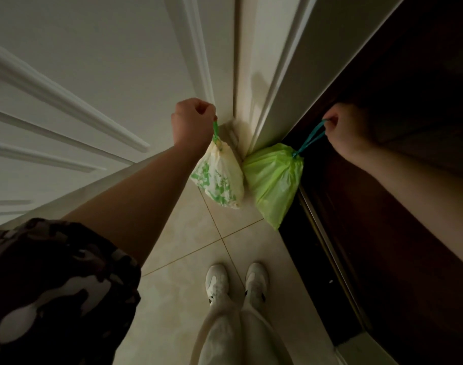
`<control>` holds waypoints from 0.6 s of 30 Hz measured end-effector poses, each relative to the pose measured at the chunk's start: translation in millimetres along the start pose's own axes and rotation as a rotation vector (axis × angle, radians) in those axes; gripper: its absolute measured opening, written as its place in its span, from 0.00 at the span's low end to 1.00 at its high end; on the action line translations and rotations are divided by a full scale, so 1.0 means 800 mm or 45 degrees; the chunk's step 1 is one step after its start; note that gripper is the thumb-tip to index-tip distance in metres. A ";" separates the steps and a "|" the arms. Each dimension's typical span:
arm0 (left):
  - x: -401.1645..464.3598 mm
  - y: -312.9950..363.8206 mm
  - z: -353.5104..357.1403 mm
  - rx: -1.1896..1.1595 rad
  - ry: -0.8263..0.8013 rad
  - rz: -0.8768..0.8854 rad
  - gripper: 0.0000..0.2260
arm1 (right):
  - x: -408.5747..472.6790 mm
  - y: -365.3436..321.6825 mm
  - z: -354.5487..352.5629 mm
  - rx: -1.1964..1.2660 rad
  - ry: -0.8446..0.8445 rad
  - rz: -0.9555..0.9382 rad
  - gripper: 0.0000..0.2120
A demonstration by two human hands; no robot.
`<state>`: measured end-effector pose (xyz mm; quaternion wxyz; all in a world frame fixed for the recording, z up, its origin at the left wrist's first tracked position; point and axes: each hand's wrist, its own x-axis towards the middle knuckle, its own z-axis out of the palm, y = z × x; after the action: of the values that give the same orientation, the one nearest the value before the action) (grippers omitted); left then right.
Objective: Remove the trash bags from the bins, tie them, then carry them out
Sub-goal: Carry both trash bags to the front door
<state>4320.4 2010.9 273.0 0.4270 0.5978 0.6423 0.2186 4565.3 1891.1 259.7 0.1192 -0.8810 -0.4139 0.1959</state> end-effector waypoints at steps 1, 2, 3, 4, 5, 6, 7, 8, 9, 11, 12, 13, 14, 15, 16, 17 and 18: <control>0.002 0.003 0.000 -0.013 0.010 0.014 0.06 | 0.003 -0.001 -0.001 -0.007 0.017 -0.027 0.11; 0.003 0.005 0.000 -0.024 0.025 0.029 0.06 | 0.004 -0.002 -0.002 -0.012 0.038 -0.055 0.11; 0.005 0.006 -0.001 -0.031 0.043 0.048 0.06 | 0.005 -0.002 -0.001 -0.018 0.063 -0.086 0.11; 0.006 0.008 -0.002 -0.036 0.055 0.070 0.06 | 0.006 -0.002 0.000 -0.032 0.079 -0.112 0.11; 0.008 0.007 -0.001 -0.034 0.053 0.096 0.06 | 0.009 0.001 0.003 -0.050 0.086 -0.131 0.10; 0.008 0.006 -0.001 -0.012 0.029 0.128 0.07 | 0.009 0.003 0.005 -0.078 0.075 -0.139 0.10; 0.007 0.003 0.001 0.035 -0.015 0.166 0.07 | 0.011 0.005 0.008 -0.102 0.058 -0.147 0.10; 0.006 -0.002 0.003 0.098 -0.077 0.197 0.07 | 0.011 0.007 0.010 -0.123 0.034 -0.149 0.10; 0.005 -0.007 0.006 0.158 -0.142 0.215 0.08 | 0.012 0.010 0.013 -0.140 0.016 -0.147 0.10; 0.001 -0.019 0.012 0.242 -0.256 0.214 0.10 | 0.010 0.013 0.017 -0.175 -0.018 -0.117 0.11; -0.001 -0.024 0.013 0.263 -0.295 0.209 0.11 | 0.008 0.014 0.019 -0.183 -0.035 -0.105 0.11; -0.003 -0.027 0.015 0.279 -0.320 0.209 0.12 | 0.007 0.017 0.022 -0.184 -0.045 -0.104 0.11; -0.005 -0.030 0.016 0.296 -0.336 0.206 0.12 | 0.005 0.018 0.023 -0.185 -0.065 -0.106 0.11; -0.006 -0.032 0.016 0.314 -0.339 0.206 0.13 | 0.004 0.021 0.026 -0.184 -0.076 -0.115 0.11; -0.006 -0.033 0.016 0.334 -0.337 0.203 0.14 | 0.002 0.022 0.026 -0.185 -0.091 -0.117 0.11; -0.006 -0.034 0.016 0.349 -0.326 0.204 0.14 | 0.002 0.024 0.028 -0.180 -0.094 -0.120 0.11; -0.007 -0.035 0.015 0.361 -0.317 0.196 0.14 | 0.000 0.024 0.027 -0.172 -0.103 -0.111 0.11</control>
<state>4313.2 1997.8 245.9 0.3968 0.7216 0.5612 0.0823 4569.0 1879.9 233.1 0.0509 -0.8595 -0.4687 0.1975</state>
